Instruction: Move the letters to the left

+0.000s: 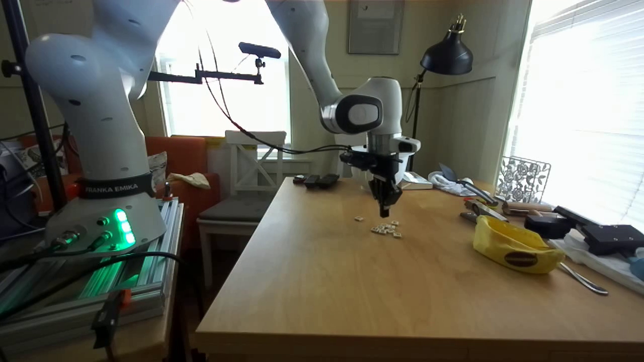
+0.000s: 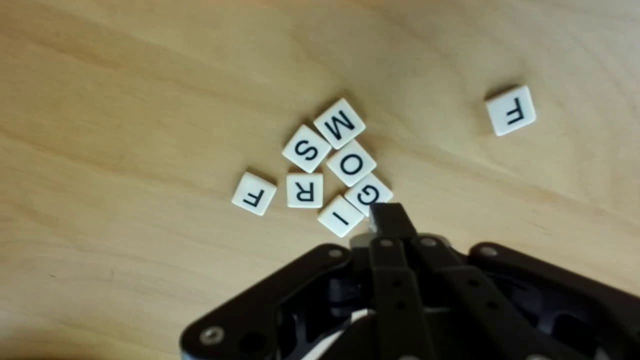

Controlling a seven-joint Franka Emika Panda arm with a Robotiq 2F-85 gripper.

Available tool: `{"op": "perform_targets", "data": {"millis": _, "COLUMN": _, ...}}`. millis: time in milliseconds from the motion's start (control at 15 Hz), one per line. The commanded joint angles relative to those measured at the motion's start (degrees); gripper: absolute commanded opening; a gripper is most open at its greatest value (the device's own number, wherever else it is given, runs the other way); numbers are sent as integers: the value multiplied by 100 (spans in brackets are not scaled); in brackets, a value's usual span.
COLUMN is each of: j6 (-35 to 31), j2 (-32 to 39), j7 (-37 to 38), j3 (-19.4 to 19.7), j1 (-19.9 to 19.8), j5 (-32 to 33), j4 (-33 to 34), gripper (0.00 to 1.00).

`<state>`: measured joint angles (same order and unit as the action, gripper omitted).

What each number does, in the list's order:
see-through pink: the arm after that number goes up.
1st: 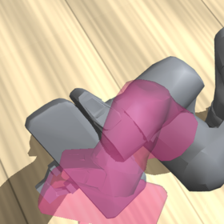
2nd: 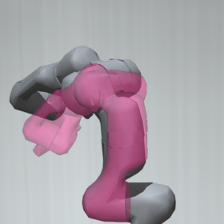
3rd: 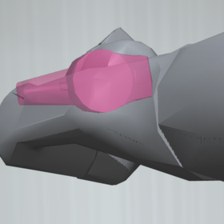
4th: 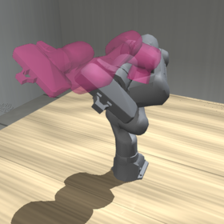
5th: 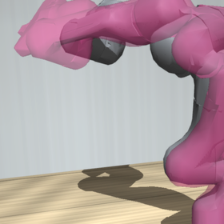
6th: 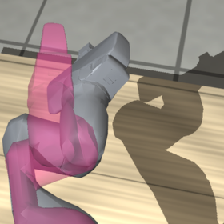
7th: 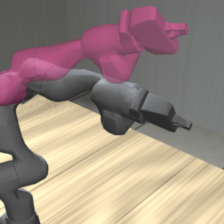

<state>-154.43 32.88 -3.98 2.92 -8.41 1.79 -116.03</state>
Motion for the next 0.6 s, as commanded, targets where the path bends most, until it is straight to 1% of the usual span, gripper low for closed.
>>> {"op": "perform_targets", "data": {"millis": 0, "j6": -58, "j2": 245, "j7": -90, "j3": 101, "j1": -5, "j5": 33, "j4": 256, "gripper": 0}}
{"op": "perform_targets", "data": {"millis": 200, "j6": -36, "j2": 281, "j7": -62, "j3": 174, "j1": 16, "j5": 58, "j4": 289, "gripper": 0}}
{"op": "perform_targets", "data": {"millis": 533, "j6": -77, "j2": 403, "j7": -91, "j3": 169, "j1": -7, "j5": 40, "j4": 380, "gripper": 0}}
